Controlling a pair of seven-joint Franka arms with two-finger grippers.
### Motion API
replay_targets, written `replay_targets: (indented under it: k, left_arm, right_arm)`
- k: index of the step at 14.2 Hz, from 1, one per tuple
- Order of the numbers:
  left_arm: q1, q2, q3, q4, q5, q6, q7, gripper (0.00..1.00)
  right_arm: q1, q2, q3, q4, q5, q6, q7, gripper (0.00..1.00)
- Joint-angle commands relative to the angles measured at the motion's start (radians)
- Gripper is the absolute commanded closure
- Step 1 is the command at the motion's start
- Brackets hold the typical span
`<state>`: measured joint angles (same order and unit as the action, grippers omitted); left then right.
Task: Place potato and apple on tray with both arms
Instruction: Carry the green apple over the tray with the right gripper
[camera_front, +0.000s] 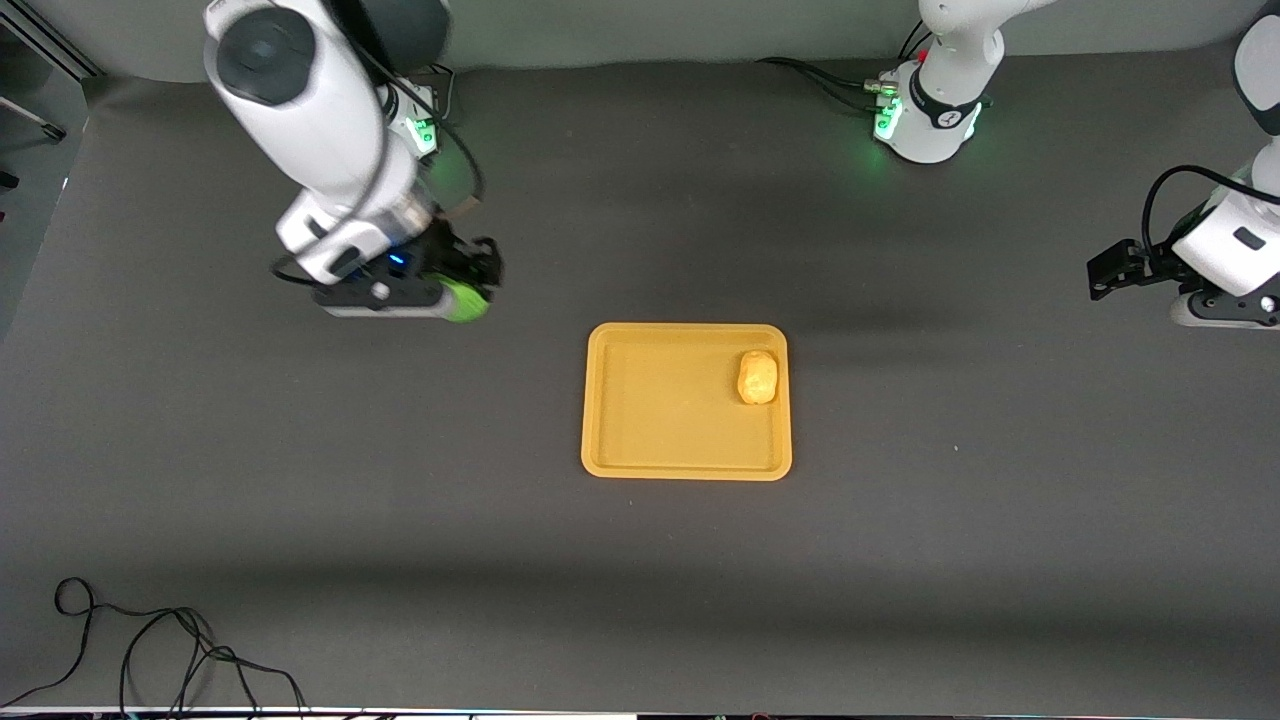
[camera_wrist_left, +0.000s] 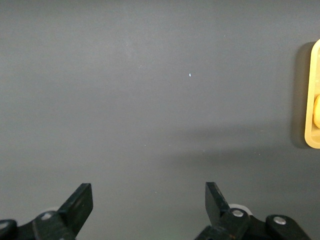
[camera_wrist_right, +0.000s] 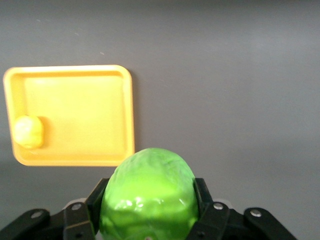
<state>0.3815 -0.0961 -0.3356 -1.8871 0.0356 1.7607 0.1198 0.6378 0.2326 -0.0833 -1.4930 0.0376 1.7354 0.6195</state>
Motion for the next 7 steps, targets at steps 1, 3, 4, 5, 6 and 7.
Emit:
replay_targets:
  k: [1, 3, 4, 5, 6, 7]
  left_arm:
    - [-0.092, -0.028, 0.108, -0.01, -0.022, -0.009, 0.027, 0.0]
    - [-0.321, -0.039, 0.331, 0.009, -0.022, -0.059, 0.026, 0.0]
    - [-0.416, -0.037, 0.422, 0.044, -0.022, -0.12, 0.017, 0.0]
    - [-0.471, -0.03, 0.47, 0.083, -0.02, -0.166, 0.015, 0.0]
    - [-0.483, -0.025, 0.48, 0.106, -0.02, -0.188, 0.015, 0.0]
    - [-0.49, -0.027, 0.48, 0.108, -0.02, -0.193, 0.014, 0.0]
  right_arm:
    - [0.084, 0.297, 0.004, 0.389, 0.007, -0.114, 0.141, 0.46]
    - [0.117, 0.42, 0.014, 0.541, 0.008, -0.117, 0.219, 0.49]
    - [0.121, 0.459, 0.043, 0.572, 0.007, -0.103, 0.259, 0.49]
    - [0.121, 0.481, 0.072, 0.58, 0.005, -0.088, 0.291, 0.49]
    - [0.123, 0.5, 0.082, 0.577, 0.004, -0.059, 0.305, 0.49]
    - [0.138, 0.525, 0.082, 0.574, 0.004, -0.041, 0.307, 0.49]
